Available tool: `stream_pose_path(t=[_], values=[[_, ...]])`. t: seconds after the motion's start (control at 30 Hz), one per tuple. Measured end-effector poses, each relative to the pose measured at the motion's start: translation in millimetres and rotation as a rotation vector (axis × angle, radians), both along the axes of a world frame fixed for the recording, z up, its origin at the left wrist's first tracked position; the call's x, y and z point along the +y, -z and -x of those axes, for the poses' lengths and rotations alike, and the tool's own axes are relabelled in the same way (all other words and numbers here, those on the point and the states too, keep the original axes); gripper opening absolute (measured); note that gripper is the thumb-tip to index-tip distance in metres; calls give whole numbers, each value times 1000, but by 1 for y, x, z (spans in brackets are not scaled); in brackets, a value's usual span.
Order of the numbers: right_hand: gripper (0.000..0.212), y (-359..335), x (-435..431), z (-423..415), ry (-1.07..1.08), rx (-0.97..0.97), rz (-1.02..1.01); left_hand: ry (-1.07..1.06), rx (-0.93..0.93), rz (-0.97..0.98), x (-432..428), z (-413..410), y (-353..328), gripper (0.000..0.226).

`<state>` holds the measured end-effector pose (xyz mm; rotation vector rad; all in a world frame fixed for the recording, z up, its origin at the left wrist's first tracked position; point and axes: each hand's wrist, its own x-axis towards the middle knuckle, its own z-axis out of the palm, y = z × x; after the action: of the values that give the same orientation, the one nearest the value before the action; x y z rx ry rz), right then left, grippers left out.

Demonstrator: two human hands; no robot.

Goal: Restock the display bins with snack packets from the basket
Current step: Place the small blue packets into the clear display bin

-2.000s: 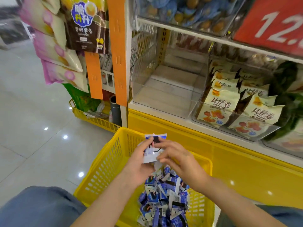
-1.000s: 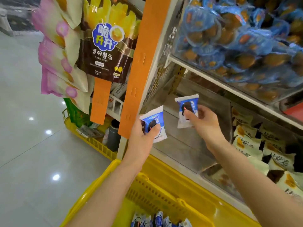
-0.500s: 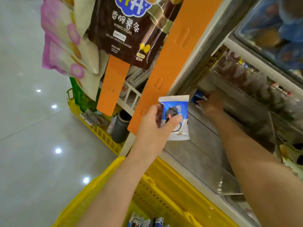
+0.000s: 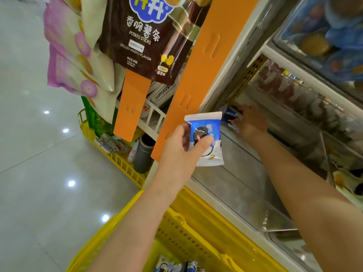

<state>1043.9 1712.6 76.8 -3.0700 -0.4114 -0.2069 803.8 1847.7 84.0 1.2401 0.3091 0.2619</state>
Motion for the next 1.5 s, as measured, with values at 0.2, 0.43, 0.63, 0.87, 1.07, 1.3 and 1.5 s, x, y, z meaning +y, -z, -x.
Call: stream_pose_path(t=[0.2, 0.43, 0.63, 0.87, 1.07, 1.3, 1.5], values=[[33, -20, -9, 58, -116, -94, -297, 153, 10, 122, 2, 7, -1, 32], [31, -56, -3, 172, -158, 686, -901, 140, 30, 36, -9, 15, 0, 38], [25, -64, -21, 217, -178, 668, -820, 73, -22, -183, -36, 28, 3, 24], [25, -72, -50, 185, 33, 448, -1064, 47, -179, -764, -41, 16, -9, 24], [32, -46, -61, 96, 278, 320, -668, 194, -229, -1295, -24, -7, 4, 28], [29, -17, -57, 37, 288, 268, -284, 231, -405, -1397, -9, -10, 27, 46], [34, -5, -51, 22, 204, 206, -171, 204, -511, -1389, -3, -12, 32, 33]])
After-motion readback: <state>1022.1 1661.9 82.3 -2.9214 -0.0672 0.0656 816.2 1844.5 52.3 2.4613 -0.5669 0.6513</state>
